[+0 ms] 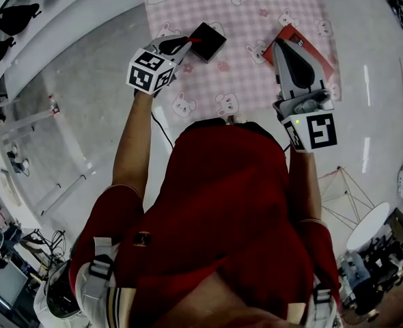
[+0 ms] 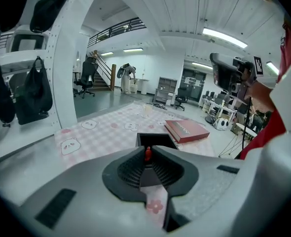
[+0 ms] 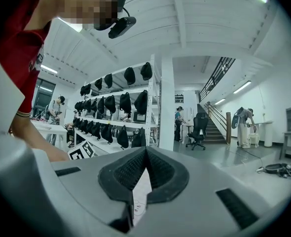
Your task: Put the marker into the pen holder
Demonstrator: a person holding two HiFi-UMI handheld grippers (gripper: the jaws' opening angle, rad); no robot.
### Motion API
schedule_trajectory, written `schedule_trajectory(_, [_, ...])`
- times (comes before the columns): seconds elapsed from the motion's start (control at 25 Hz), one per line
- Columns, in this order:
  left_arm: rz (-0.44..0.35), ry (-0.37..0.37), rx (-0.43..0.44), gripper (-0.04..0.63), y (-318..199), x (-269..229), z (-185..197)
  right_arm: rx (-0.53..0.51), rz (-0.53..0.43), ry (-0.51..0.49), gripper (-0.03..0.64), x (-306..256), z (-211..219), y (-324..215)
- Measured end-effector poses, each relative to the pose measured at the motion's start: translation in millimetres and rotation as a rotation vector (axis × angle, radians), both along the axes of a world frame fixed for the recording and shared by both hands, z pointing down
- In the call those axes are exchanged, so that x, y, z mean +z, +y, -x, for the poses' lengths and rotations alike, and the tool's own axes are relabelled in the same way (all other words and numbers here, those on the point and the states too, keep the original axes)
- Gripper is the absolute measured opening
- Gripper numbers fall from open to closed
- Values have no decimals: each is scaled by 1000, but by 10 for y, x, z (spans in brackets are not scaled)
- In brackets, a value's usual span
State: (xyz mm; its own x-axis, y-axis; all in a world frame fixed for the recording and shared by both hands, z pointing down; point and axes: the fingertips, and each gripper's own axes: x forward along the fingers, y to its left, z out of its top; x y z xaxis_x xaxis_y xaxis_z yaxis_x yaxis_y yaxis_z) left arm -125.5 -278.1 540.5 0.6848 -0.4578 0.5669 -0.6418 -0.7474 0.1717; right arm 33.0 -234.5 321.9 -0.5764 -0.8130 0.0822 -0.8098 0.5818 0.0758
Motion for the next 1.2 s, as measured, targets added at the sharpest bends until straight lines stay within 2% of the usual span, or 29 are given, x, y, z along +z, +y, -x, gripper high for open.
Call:
schedule_trajectory(0.2, [16, -18, 15, 49, -21, 137, -51, 8, 10, -5, -2, 31, -7, -29])
schedule_trajectory(0.68, [-4, 5, 4, 65, -46, 116, -54, 9, 21, 4, -2, 60, -12, -85])
schedule_trajectory(0.92, [-29, 14, -18, 91, -37, 53, -24, -8, 26, 1, -2, 94, 5, -94])
schedule_trajectory(1.2, [-103, 45, -78, 93, -30, -266, -29, -49, 9, -9, -2, 55, -13, -101])
